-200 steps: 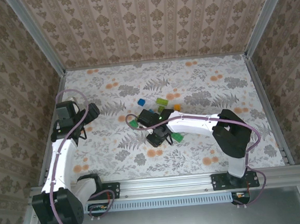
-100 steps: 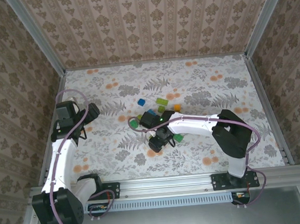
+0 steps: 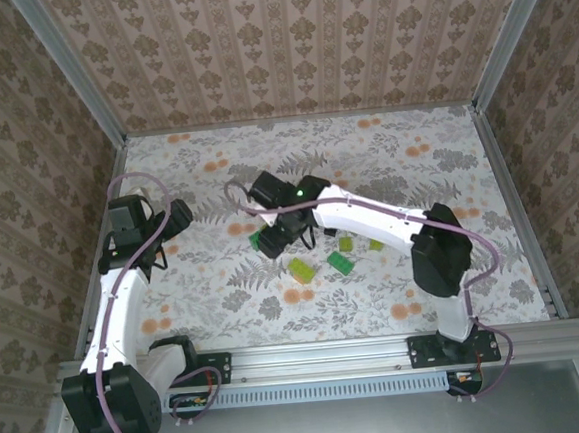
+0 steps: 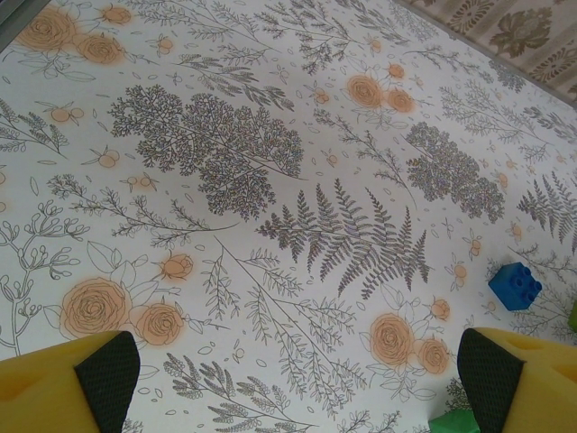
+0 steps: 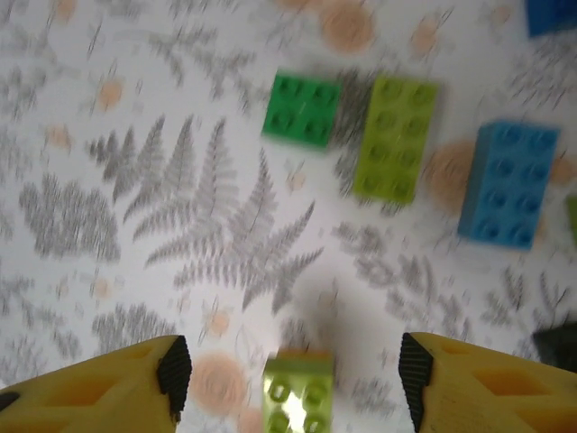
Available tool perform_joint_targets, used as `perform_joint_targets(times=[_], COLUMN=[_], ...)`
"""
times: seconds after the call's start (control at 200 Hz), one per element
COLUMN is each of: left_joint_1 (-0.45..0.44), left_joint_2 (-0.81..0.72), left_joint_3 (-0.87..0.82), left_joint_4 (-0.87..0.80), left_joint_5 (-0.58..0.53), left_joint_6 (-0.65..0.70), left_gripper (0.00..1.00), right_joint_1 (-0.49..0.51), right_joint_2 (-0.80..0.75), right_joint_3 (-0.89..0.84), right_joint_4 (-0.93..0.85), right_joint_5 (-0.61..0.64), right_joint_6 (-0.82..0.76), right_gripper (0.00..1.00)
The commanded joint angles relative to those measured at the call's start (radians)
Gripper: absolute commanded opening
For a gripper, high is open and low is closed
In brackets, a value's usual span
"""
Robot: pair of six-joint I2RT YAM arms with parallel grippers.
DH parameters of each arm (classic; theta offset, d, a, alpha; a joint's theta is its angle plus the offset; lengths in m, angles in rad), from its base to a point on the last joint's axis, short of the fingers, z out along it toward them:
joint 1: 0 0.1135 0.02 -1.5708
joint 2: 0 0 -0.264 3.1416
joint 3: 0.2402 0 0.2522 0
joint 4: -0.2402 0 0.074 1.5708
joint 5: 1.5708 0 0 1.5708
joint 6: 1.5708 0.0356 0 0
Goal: Assemble a carrot with lego
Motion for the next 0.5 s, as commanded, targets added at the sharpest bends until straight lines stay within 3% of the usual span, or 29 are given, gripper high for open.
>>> perform_joint_targets(times=[0.0, 0.235, 0.495], left_joint_1=[0.006, 0.005, 0.004], left_joint_2=[-0.004, -0.005, -0.006], left_joint_3=[-0.001, 0.002, 0.001], left_joint_4=[0.010, 0.010, 0.010], left_joint_5=[0.010, 0.007, 0.006], left_joint_6=[-0.008, -0.009, -0.009], left_gripper=[0.95, 0.95, 0.95], right_joint_1=[-0.053, -0.092, -0.099], right_joint_2=[0.131, 0.320, 0.366], right_joint_3=[0.117, 0.318, 0.309], right_joint_4=[-0.087, -0.137, -0.106], right_joint_5=[-0.048, -0.096, -0.120], right_joint_6=[-0.030, -0.039, -0.034], right_gripper=[0.62, 0.60, 0.59])
